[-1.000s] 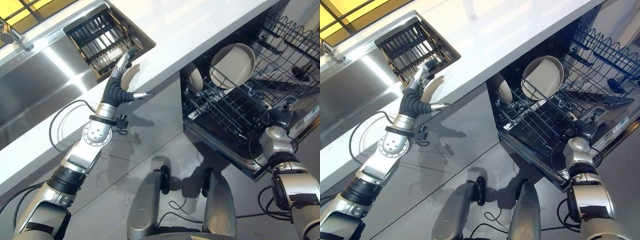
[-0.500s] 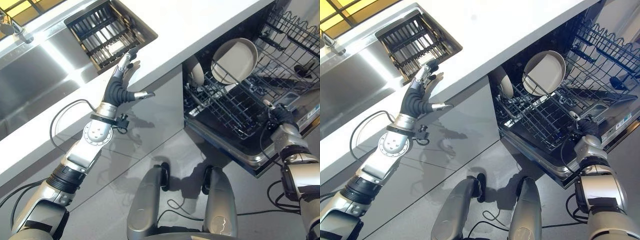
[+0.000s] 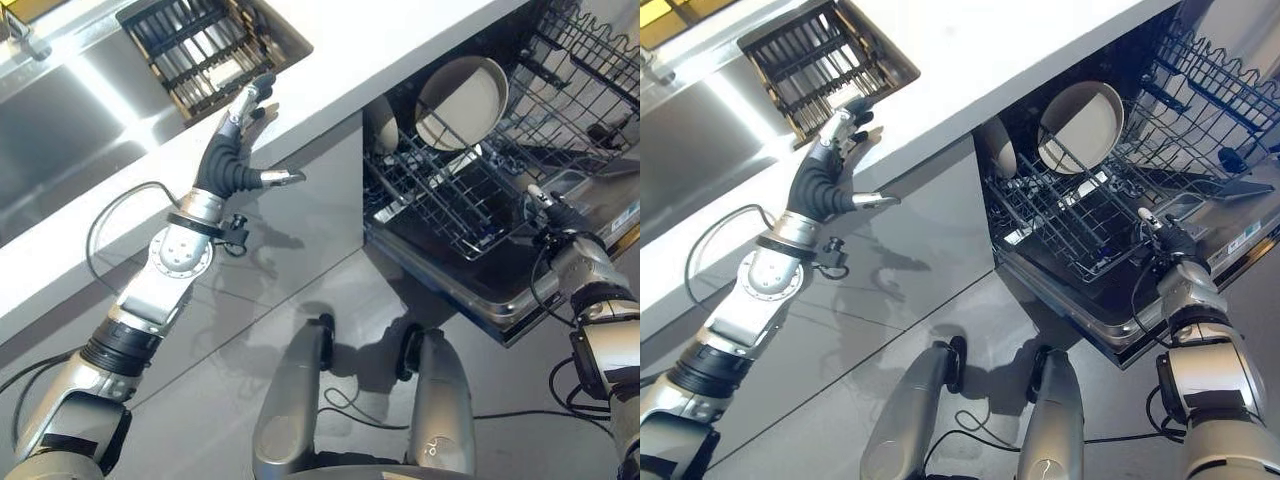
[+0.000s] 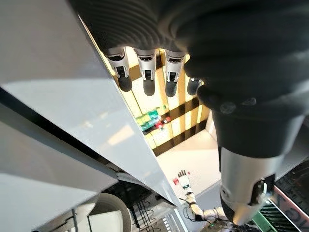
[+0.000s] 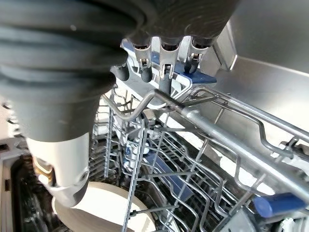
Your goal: Pick up plates and place into dishwasher.
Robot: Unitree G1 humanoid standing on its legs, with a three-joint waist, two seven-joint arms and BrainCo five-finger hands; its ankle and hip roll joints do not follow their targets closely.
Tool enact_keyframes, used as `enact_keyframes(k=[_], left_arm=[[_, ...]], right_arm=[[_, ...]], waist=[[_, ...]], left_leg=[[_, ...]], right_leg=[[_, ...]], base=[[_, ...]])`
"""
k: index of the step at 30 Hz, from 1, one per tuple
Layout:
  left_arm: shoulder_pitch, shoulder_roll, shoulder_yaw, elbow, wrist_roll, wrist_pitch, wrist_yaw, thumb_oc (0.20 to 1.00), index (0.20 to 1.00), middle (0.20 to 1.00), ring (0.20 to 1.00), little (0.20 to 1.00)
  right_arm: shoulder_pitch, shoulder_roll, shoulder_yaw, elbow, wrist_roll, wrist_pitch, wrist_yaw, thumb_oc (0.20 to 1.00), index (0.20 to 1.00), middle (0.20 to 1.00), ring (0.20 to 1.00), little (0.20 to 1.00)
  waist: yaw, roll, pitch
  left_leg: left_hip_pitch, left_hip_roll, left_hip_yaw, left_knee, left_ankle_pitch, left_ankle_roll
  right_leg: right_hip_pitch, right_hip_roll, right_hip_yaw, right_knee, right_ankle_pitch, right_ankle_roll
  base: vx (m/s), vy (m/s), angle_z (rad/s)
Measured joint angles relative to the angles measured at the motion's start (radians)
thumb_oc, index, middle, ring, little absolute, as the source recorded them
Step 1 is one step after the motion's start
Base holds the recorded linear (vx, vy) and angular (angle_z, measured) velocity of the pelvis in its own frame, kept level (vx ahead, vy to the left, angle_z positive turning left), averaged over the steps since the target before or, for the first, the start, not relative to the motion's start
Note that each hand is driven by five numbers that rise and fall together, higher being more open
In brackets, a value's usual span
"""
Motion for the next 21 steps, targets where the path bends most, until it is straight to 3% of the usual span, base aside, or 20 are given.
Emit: enact_keyframes(k=[2, 3, 5, 14, 17, 21], left_arm=[[-0.016, 0.014, 0.000, 0.002, 0.000, -0.002, -0.002, 1.000, 1.000, 1.000, 1.000, 1.000], [-0.035, 0.008, 0.000, 0.006, -0.002, -0.002, -0.004, 1.000, 1.000, 1.000, 1.000, 1.000], [-0.045, 0.012, 0.001, -0.006, -0.012, -0.007, -0.007, 1.000, 1.000, 1.000, 1.000, 1.000], [-0.095, 0.051, -0.002, -0.021, -0.041, -0.008, 0.013, 1.000, 1.000, 1.000, 1.000, 1.000], [-0.094, 0.051, -0.004, -0.017, -0.049, -0.002, 0.014, 1.000, 1.000, 1.000, 1.000, 1.000], [-0.093, 0.051, 0.000, -0.017, -0.052, -0.018, 0.017, 1.000, 1.000, 1.000, 1.000, 1.000]], right_arm=[[-0.034, 0.007, 0.026, -0.001, 0.001, 0.004, 0.013, 1.000, 1.000, 1.000, 1.000, 1.000], [-0.052, 0.009, 0.030, -0.001, 0.000, 0.009, 0.013, 1.000, 1.000, 1.000, 1.000, 1.000], [-0.071, 0.000, 0.028, -0.001, 0.000, 0.018, 0.012, 1.000, 1.000, 1.000, 1.000, 1.000], [-0.218, -0.008, 0.103, 0.032, 0.000, 0.035, 0.011, 1.000, 1.000, 1.000, 1.000, 1.000], [-0.266, -0.008, 0.103, 0.030, 0.012, 0.033, 0.010, 1.000, 1.000, 1.000, 1.000, 1.000], [-0.299, -0.001, 0.103, -0.010, 0.065, 0.000, 0.030, 1.000, 1.000, 1.000, 1.000, 1.000]], waist=[[0.000, -0.001, 0.001], [0.006, 0.001, 0.000], [0.008, 0.000, 0.001], [0.031, 0.015, 0.001], [0.048, 0.043, 0.003], [0.066, 0.051, 0.002]], left_leg=[[0.005, -0.013, 0.019, 0.082, -0.091, 0.024], [-0.008, -0.013, 0.004, 0.080, -0.093, 0.027], [-0.017, -0.027, 0.001, 0.080, -0.085, 0.029], [-0.085, -0.051, -0.031, 0.070, -0.046, 0.007], [-0.088, -0.049, -0.036, 0.069, -0.045, 0.005], [-0.098, -0.052, -0.055, 0.066, -0.043, -0.009]], right_leg=[[-0.016, -0.002, -0.002, 0.028, 0.002, -0.003], [-0.028, 0.000, 0.004, 0.047, -0.003, 0.005], [-0.009, -0.003, 0.024, 0.104, -0.086, 0.012], [-0.064, -0.030, -0.022, 0.128, -0.098, -0.013], [-0.067, -0.029, -0.027, 0.130, -0.102, -0.019], [-0.070, -0.032, -0.046, 0.139, -0.116, -0.029]], base=[[-0.01, -0.044, -0.15], [0.00, -0.014, -0.07], [0.00, 0.000, 0.14], [-0.01, -0.052, 0.14], [0.05, -0.051, 0.04], [0.02, -0.050, 0.12]])
